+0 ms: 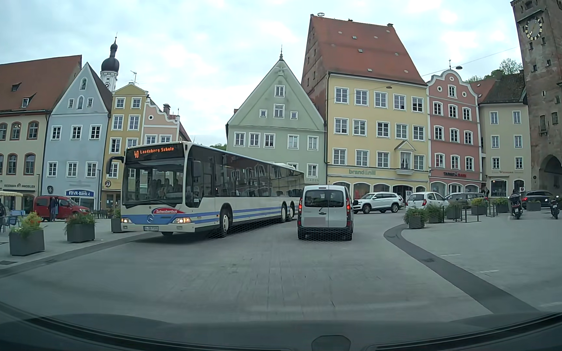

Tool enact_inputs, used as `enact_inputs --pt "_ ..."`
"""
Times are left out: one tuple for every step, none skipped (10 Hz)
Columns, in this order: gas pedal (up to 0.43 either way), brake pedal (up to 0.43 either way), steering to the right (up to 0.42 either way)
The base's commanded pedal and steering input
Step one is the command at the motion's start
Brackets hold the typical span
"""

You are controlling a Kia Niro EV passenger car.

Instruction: Follow the waypoints while adhering to traffic rules and regulations

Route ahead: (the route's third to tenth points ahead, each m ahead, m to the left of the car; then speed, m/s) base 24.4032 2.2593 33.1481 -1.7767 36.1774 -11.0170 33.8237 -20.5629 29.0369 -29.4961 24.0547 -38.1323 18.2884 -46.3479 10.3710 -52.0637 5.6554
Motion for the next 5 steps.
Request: enact_inputs --pt "0.118 0.000 0.018" --pt "0.118 0.000 0.022" --pt "0.118 0.000 0.025" --pt "0.118 0.000 0.029" --pt "0.118 0.000 0.030"
